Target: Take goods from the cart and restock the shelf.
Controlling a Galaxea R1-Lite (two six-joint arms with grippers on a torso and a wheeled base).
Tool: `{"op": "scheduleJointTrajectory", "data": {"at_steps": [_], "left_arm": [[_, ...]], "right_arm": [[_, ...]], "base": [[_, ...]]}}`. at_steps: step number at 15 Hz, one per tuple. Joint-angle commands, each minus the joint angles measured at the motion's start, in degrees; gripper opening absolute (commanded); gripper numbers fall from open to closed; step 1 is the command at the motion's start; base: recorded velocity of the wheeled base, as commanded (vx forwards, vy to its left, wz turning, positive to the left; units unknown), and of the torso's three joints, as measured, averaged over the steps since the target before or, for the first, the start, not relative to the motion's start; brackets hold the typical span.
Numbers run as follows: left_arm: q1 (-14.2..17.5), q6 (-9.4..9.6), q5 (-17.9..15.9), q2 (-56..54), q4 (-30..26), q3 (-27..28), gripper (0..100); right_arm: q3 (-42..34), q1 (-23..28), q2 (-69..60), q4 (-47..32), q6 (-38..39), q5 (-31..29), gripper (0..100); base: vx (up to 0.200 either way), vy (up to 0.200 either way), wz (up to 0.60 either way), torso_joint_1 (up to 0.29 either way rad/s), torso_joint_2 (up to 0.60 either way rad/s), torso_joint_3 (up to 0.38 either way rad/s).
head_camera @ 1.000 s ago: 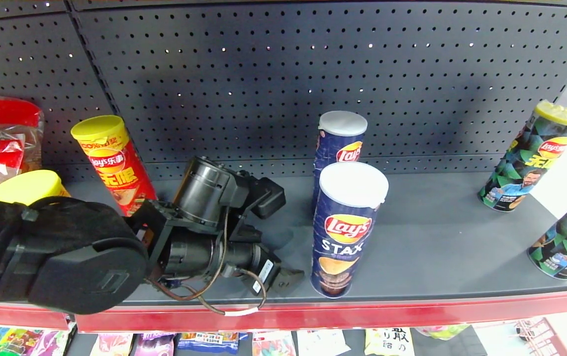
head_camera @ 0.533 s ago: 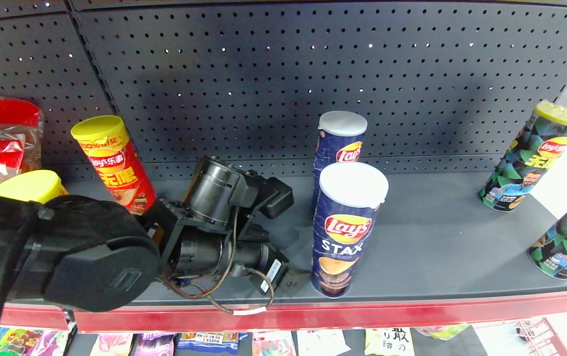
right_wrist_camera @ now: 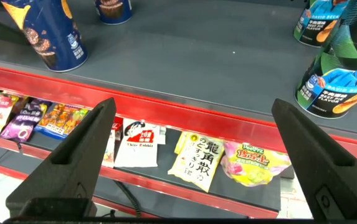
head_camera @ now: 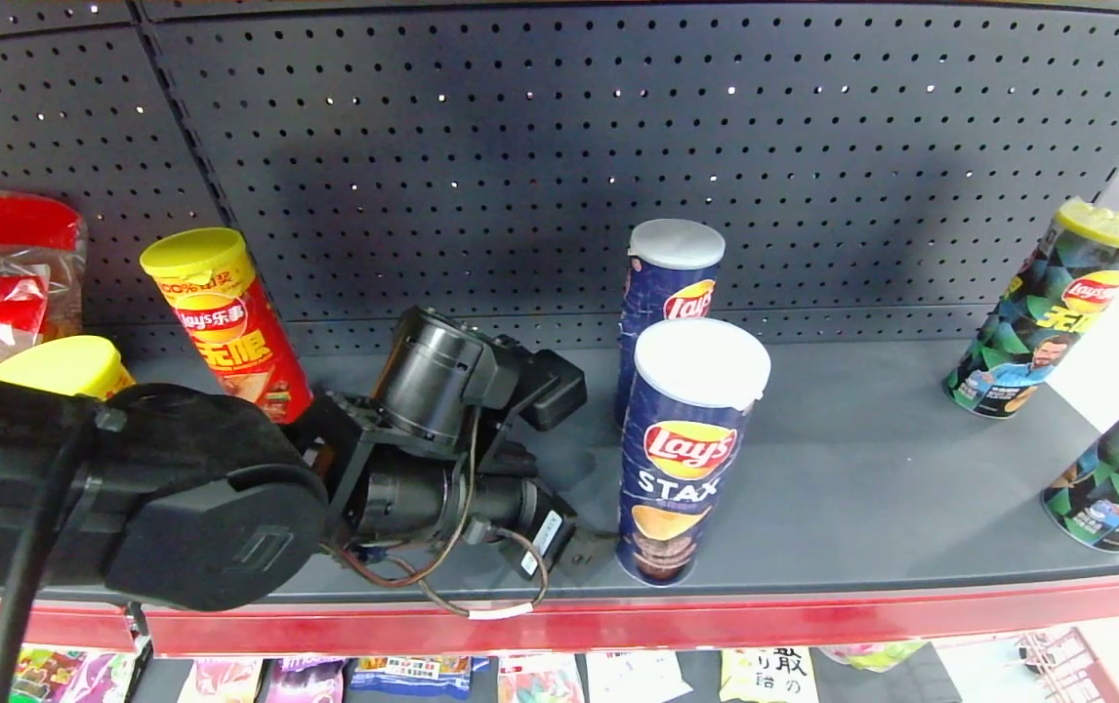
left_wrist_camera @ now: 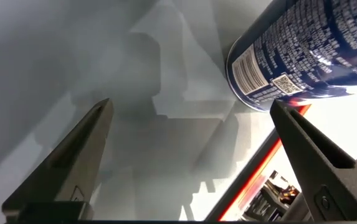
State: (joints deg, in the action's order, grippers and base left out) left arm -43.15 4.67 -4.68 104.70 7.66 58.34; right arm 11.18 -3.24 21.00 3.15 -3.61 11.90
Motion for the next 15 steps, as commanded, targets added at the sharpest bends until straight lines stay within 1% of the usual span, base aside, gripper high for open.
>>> {"op": "scheduleJointTrajectory", "data": {"at_steps": [1,8,10,11,12,13,14,15], "left_arm": [[-0.44,-0.10,0.02,0.68,-0.01,0.54,100],[-0.79,-0.27,0.02,0.68,-0.01,0.54,100],[-0.70,-0.45,0.29,-0.73,-0.01,-0.51,100],[-0.26,-0.54,0.99,-2.84,-0.01,-1.92,100],[0.44,-1.07,1.61,-6.62,-0.01,-4.03,100],[0.97,-2.56,1.69,-11.01,-0.01,-6.58,100],[1.06,-3.17,1.78,-13.56,-0.01,-8.07,100],[1.49,-3.61,2.04,-18.22,-0.10,-10.97,100]], "right_arm": [[0.07,-0.01,0.09,0.02,0.00,-0.03,100],[0.07,-0.01,0.00,0.02,0.00,-0.03,100],[-0.02,-0.01,-0.09,0.02,0.00,-0.03,100],[-0.10,-0.01,-0.35,-0.07,0.00,0.06,100],[-0.72,-0.10,-0.70,-0.24,0.00,0.06,100],[-0.81,-0.10,-0.79,-0.42,0.00,0.14,100],[-0.90,-0.10,-0.79,-0.60,0.00,0.14,100],[-0.90,-0.10,-0.88,-0.95,0.00,0.06,100]], "base": [[0.000,0.000,0.00,0.000,0.00,0.000],[0.000,0.000,0.00,0.000,0.00,0.000],[0.000,0.000,0.00,0.000,0.00,0.000],[0.000,0.000,0.00,0.000,0.00,0.000],[0.000,0.000,0.00,0.000,0.00,0.000],[0.000,0.000,0.00,0.000,0.00,0.000],[0.000,0.000,0.00,0.000,0.00,0.000],[0.000,0.000,0.00,0.000,0.00,0.000]]}}
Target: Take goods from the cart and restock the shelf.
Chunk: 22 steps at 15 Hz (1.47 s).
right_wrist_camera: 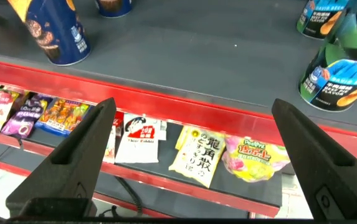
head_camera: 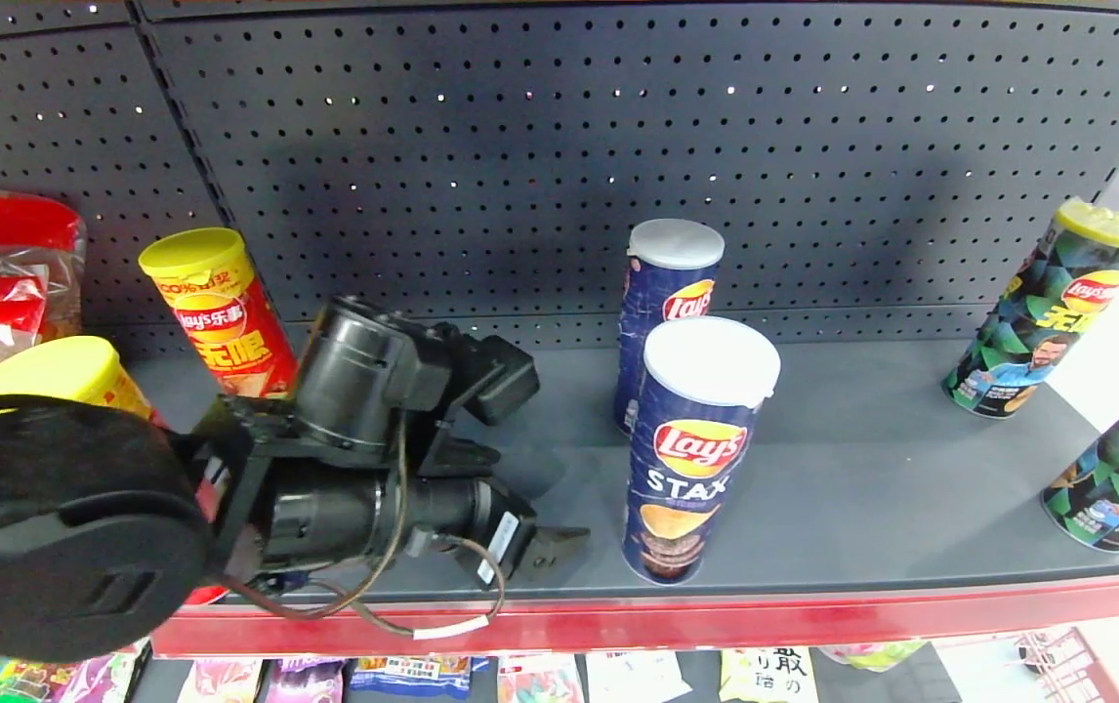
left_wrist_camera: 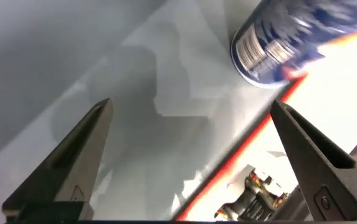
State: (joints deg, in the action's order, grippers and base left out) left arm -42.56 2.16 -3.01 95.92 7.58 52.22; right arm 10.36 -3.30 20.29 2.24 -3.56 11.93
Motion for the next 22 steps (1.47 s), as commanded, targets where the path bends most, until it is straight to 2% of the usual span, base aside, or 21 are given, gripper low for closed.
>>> {"op": "scheduleJointTrajectory", "data": {"at_steps": [1,4,7,10,11,13,14,15,16,17,18,21,22], "left_arm": [[1.86,-1.10,0.90,-16.46,-0.20,-9.60,100],[1.69,-1.02,0.55,-29.21,-1.34,-19.09,100],[1.16,-0.93,-0.07,-40.28,-5.47,-24.36,100],[1.16,-1.02,-0.07,-54.61,-14.35,-27.70,100],[1.69,-1.02,0.99,-59.35,-17.69,-28.23,100],[5.64,-1.02,9.25,-66.91,-23.93,-28.76,100],[7.75,-0.93,11.80,-70.25,-26.48,-28.67,100],[9.33,-0.84,12.94,-72.10,-28.15,-28.41,100],[11.71,-0.84,14.26,-73.15,-28.94,-28.32,100],[18.39,-0.84,15.58,-74.91,-30.17,-28.67,100],[20.58,-0.84,15.58,-75.52,-30.26,-28.76,100],[43.35,-0.84,16.11,-81.94,-30.52,-32.62,100],[49.15,-0.84,15.23,-85.28,-30.79,-35.09,100]], "right_arm": [[-0.25,-0.04,-1.04,-1.36,-0.04,-0.07,100],[-1.05,-0.12,-5.87,-7.78,-0.92,-0.07,100],[-1.75,0.14,-10.09,-11.91,-1.63,-0.16,100],[-2.98,0.40,-12.81,-14.11,-2.94,-2.35,100],[-2.98,0.32,-12.81,-14.11,-2.94,-2.97,100],[-2.98,0.40,-13.34,-14.20,-2.77,-4.29,100],[-3.07,0.40,-13.43,-14.11,-2.68,-5.25,100],[-2.98,0.40,-13.52,-14.20,-2.68,-5.61,100],[-2.98,0.40,-13.52,-14.11,-2.68,-5.61,100],[-2.98,0.40,-13.52,-14.20,-2.68,-5.61,100],[-2.98,0.40,-13.52,-14.11,-2.68,-5.61,100],[-3.07,0.49,-14.48,-14.20,-2.59,-5.69,100],[-2.98,1.28,-14.92,-14.20,-2.50,-6.40,100]], "base": [[0.000,0.000,0.00,0.000,0.00,0.000],[0.000,0.000,0.00,0.000,0.00,0.000],[0.000,0.000,0.00,0.000,0.00,0.000],[0.000,0.000,0.00,0.000,0.00,0.000],[0.000,0.000,0.00,0.000,0.00,0.000],[0.000,0.000,0.00,0.000,0.00,0.000],[0.000,0.000,0.00,0.000,0.00,0.000],[0.000,0.000,0.00,0.000,0.00,0.000],[0.000,0.000,0.00,0.000,0.00,0.000],[0.000,0.000,0.00,0.000,0.00,0.000],[0.000,0.000,0.00,0.000,0.00,0.000],[0.000,0.000,0.00,0.000,0.00,0.000],[0.000,0.000,0.00,0.000,0.00,0.000]]}}
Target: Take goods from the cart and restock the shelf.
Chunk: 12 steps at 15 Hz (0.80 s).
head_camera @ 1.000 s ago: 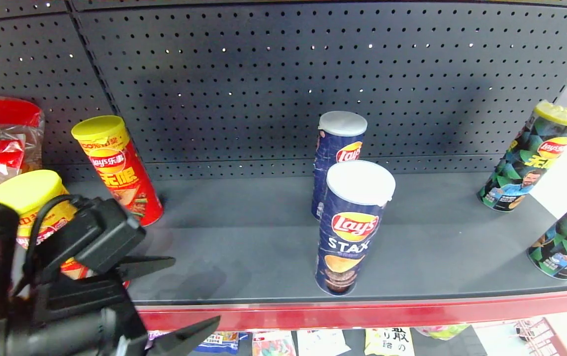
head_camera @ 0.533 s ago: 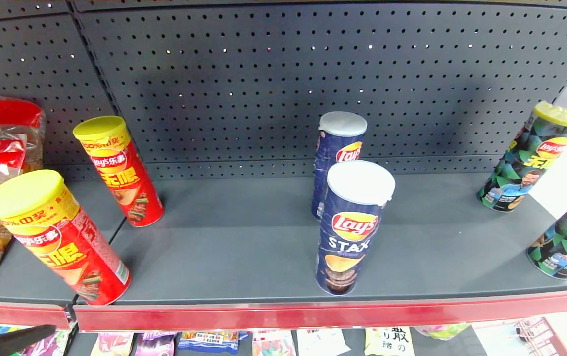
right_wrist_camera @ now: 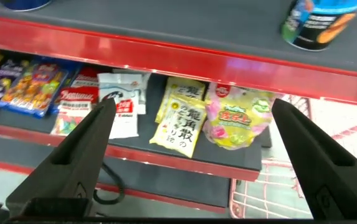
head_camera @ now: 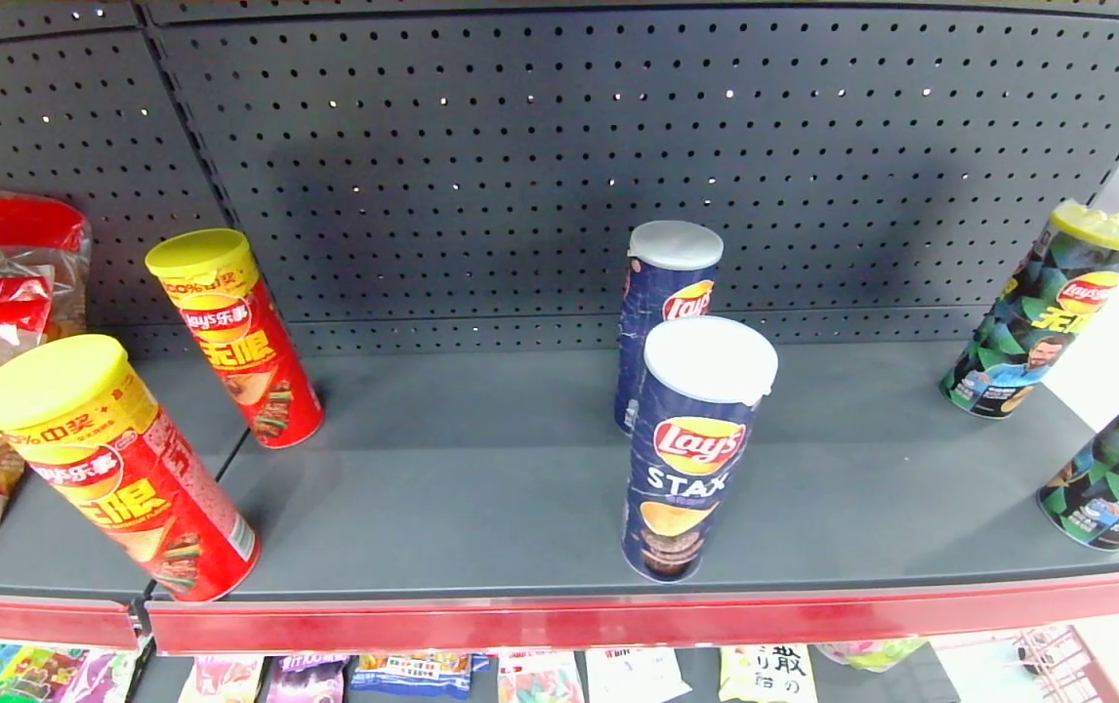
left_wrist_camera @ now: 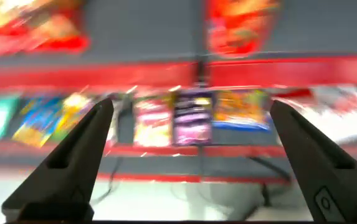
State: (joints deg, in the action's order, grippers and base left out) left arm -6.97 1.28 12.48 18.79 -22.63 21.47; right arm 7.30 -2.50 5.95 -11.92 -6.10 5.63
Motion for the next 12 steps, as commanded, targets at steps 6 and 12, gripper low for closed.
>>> {"op": "scheduleJointTrajectory", "data": {"at_steps": [6,12], "left_arm": [[15.06,-1.46,-15.47,-13.34,23.59,-21.47,100],[15.06,-1.46,-11.87,-13.25,22.45,-21.47,100]], "right_arm": [[-3.08,2.50,-5.95,6.82,2.93,-0.27,100],[-7.21,2.41,-5.86,11.92,6.10,-1.59,100]], "base": [[0.000,0.000,0.00,0.000,0.00,0.000],[0.000,0.000,0.00,0.000,0.00,0.000]]}}
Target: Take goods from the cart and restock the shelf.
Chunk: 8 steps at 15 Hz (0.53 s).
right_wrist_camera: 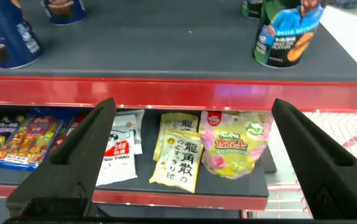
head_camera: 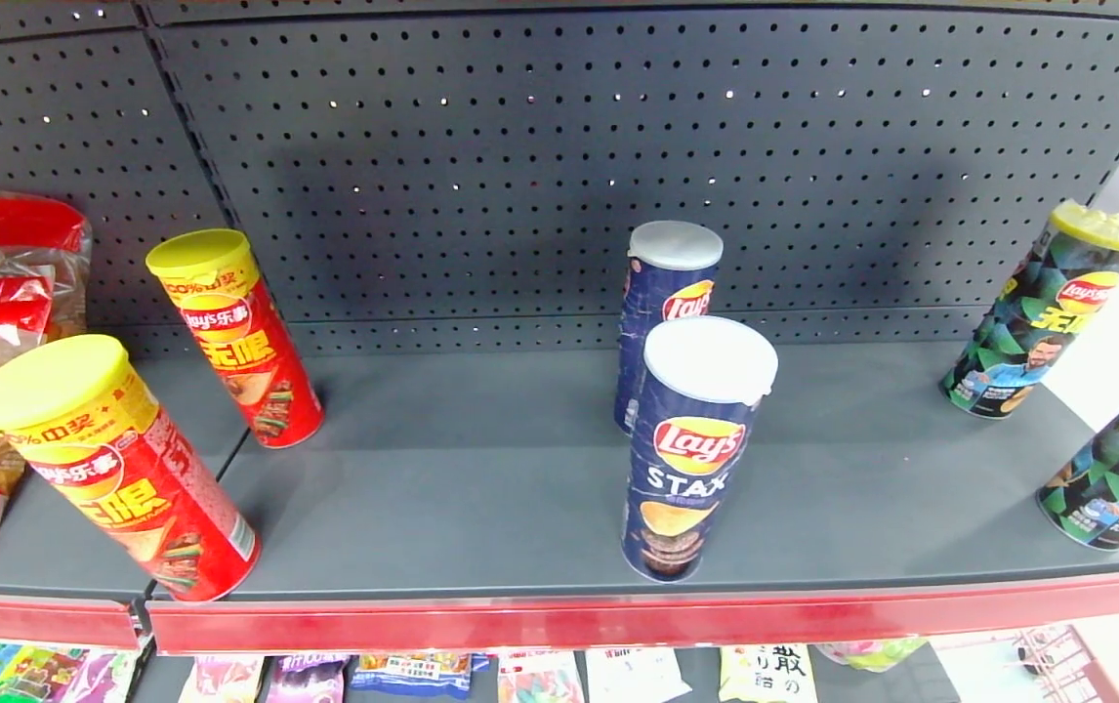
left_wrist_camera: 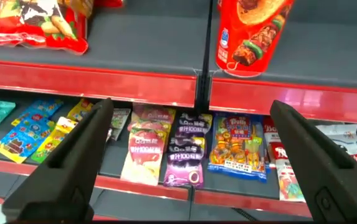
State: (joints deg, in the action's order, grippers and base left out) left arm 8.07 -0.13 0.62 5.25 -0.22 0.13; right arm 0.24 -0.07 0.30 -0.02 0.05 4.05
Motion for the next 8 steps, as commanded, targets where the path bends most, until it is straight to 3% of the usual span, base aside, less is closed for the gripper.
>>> {"op": "scheduleJointTrajectory", "data": {"at_steps": [1,4,6,8], "left_arm": [[0.02,-0.04,-0.01,0.20,0.04,-0.13,100],[0.02,0.05,-0.01,0.20,0.04,-0.13,100],[0.02,0.05,-0.01,0.20,0.04,-0.13,100],[0.02,0.05,-0.01,0.20,0.04,-0.13,100]], "right_arm": [[-0.16,-0.01,-0.22,0.02,0.04,0.00,100],[-0.16,-0.01,-0.22,0.02,0.04,0.00,100],[-0.16,-0.01,-0.22,0.02,0.04,0.00,100],[-0.16,-0.01,-0.22,0.02,0.04,0.00,100]], "base": [[0.000,0.000,0.00,0.000,0.00,0.000],[0.000,0.000,0.00,0.000,0.00,0.000],[-0.200,0.000,0.00,0.000,0.00,0.007],[0.000,0.000,0.00,0.000,0.00,0.000]]}}
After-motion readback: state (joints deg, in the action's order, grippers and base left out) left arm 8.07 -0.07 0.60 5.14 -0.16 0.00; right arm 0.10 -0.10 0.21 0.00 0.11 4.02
